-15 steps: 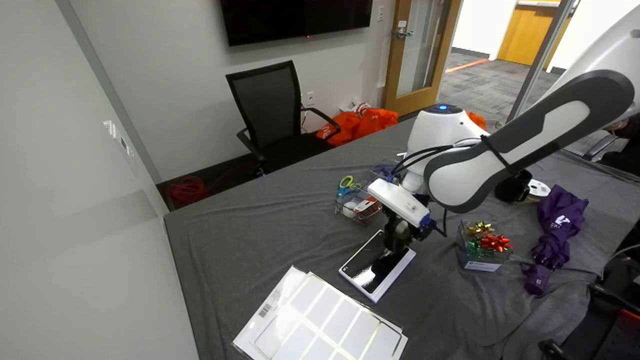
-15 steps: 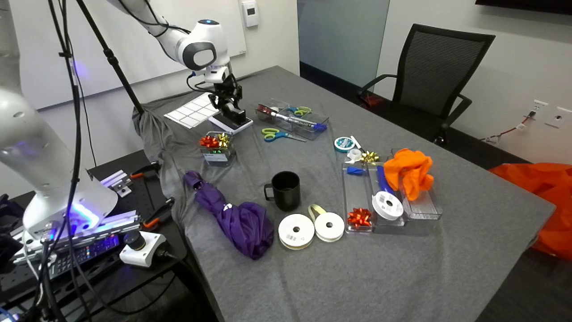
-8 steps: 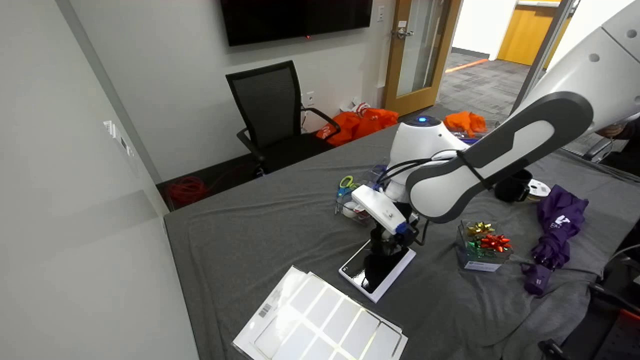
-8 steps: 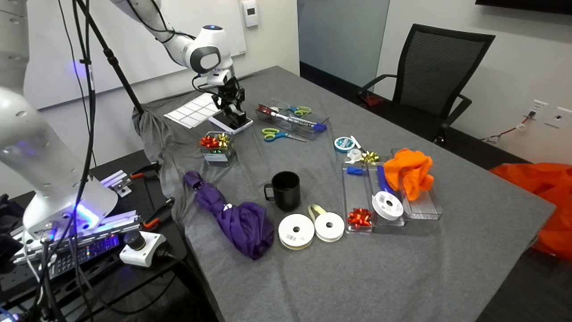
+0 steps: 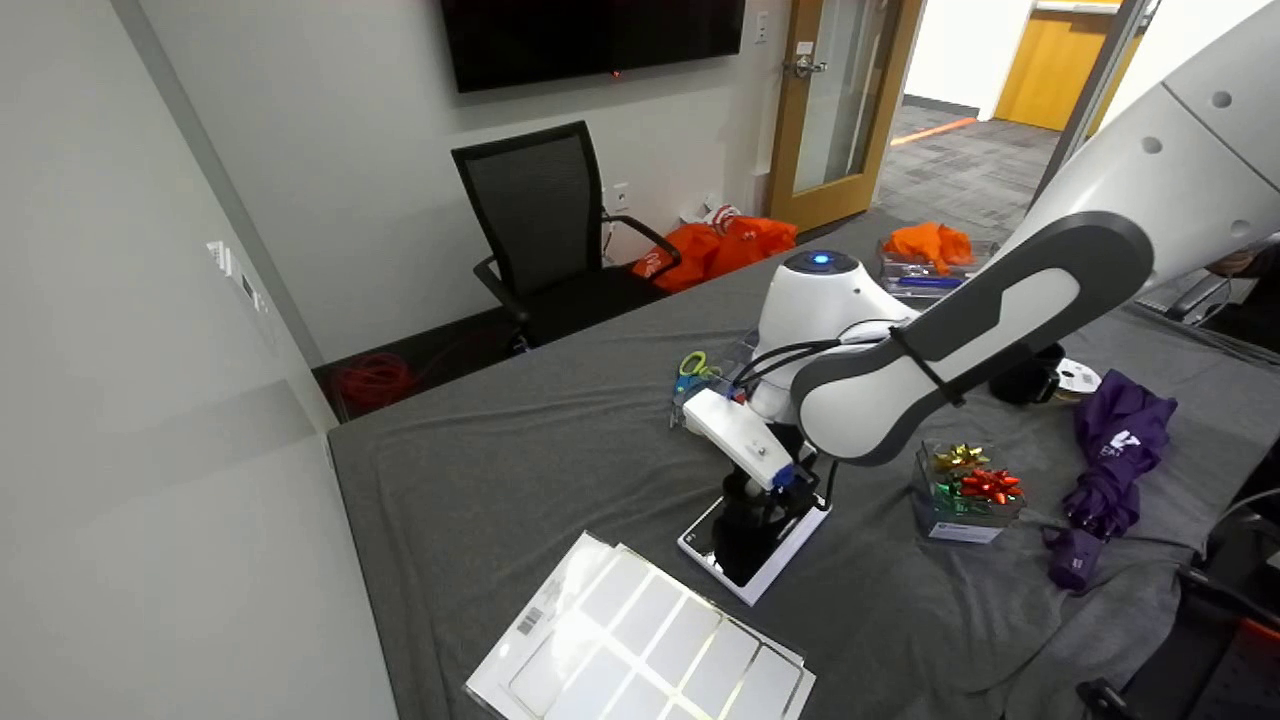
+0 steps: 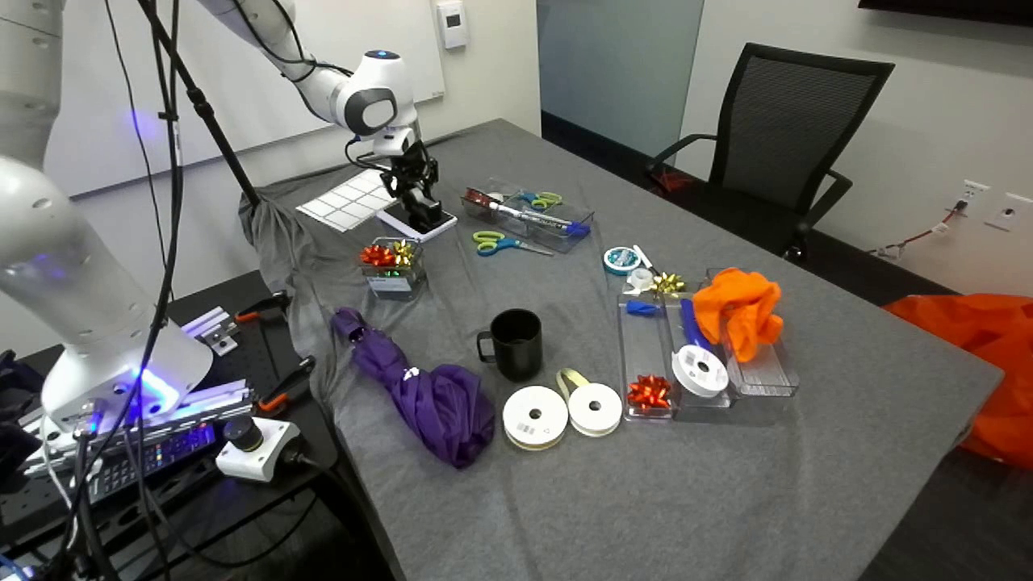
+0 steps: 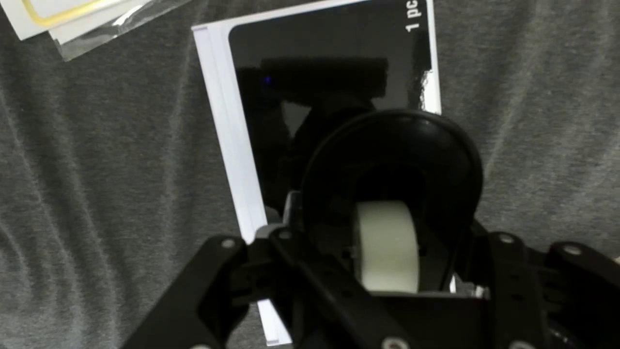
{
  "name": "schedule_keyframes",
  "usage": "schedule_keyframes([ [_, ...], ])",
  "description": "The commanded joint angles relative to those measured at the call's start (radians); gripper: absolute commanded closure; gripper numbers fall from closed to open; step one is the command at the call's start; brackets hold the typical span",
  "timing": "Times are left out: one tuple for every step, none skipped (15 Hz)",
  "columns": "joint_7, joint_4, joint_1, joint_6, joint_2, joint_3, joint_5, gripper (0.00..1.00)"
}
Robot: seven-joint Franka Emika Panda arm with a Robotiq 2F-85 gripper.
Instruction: Move the tape dispenser to the left then move the blue and purple markers in the container on the left to the left.
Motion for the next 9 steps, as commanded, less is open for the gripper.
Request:
schedule_keyframes([
  [0.010, 0.012, 0.008, 0.030, 0.007, 0.005, -0.006, 0.59],
  [0.016, 0.011, 0.013, 0.030, 0.007, 0.000, -0.009, 0.23],
  [0.013, 0.009, 0.011, 0.024, 0.004, 0.002, -0.007, 0.08],
  [0.006, 0.006, 0.006, 0.024, -0.002, 0.007, -0.002, 0.03],
  [-0.001, 0.002, 0.000, 0.021, -0.008, 0.012, 0.003, 0.00],
  [-0.010, -0.006, -0.006, 0.024, -0.018, 0.016, 0.006, 0.00],
  [-0.016, -0.013, -0.010, 0.025, -0.026, 0.019, 0.008, 0.00],
  [-0.021, -0.024, -0.011, 0.029, -0.039, 0.019, 0.006, 0.00],
  [-0.023, -0.033, -0.011, 0.028, -0.049, 0.018, 0.005, 0.00],
])
